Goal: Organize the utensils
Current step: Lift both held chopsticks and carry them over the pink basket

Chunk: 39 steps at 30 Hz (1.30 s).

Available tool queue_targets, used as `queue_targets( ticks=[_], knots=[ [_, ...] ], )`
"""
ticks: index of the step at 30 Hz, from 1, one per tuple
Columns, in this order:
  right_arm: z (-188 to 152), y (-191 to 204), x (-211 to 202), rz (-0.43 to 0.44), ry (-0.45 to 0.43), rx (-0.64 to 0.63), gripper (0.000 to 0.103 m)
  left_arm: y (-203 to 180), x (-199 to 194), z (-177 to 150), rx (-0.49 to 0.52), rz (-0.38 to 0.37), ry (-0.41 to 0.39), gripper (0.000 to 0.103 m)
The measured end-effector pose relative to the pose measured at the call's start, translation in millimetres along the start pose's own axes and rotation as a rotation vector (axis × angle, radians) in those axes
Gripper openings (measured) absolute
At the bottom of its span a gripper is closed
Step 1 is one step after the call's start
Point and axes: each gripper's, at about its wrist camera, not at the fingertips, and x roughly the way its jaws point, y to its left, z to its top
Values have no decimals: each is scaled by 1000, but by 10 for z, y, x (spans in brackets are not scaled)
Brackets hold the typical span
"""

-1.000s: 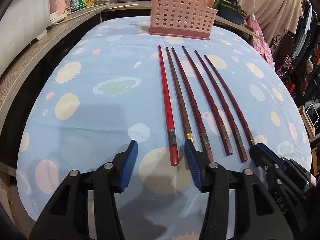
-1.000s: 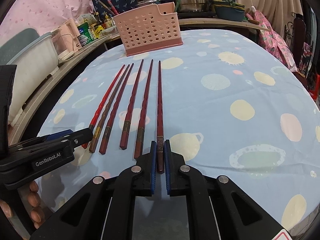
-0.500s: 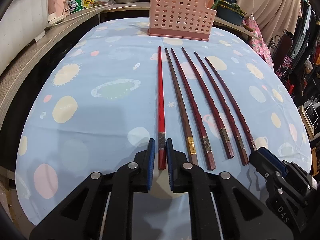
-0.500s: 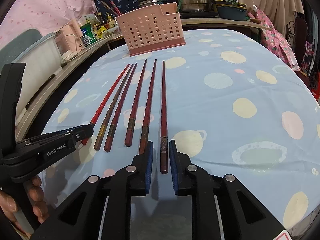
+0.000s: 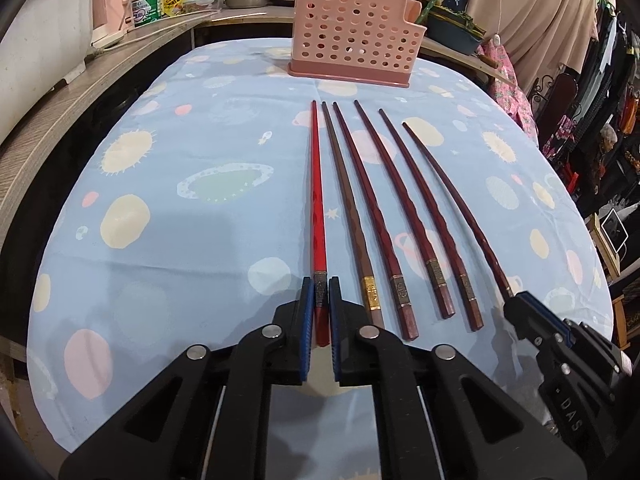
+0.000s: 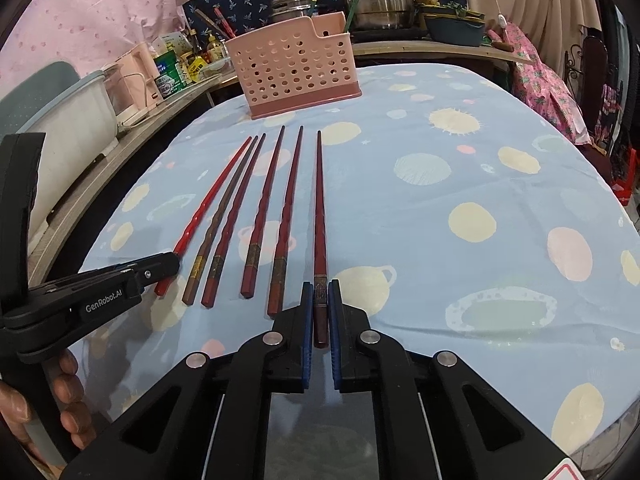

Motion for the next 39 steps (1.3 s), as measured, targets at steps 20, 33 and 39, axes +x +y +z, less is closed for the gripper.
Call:
queue_targets(
  ticks=[20, 33, 39],
  knots=[
    [1097, -117, -941, 37, -278, 36, 7, 125, -1032, 805, -38, -48, -216, 7],
    [1750, -96, -1009, 59, -361, 26, 7, 89, -1201, 1613, -23, -19, -315, 7],
    [2123, -21, -1012, 83, -408, 10, 7, 45, -1267, 1975, -27, -42, -350, 7]
  ],
)
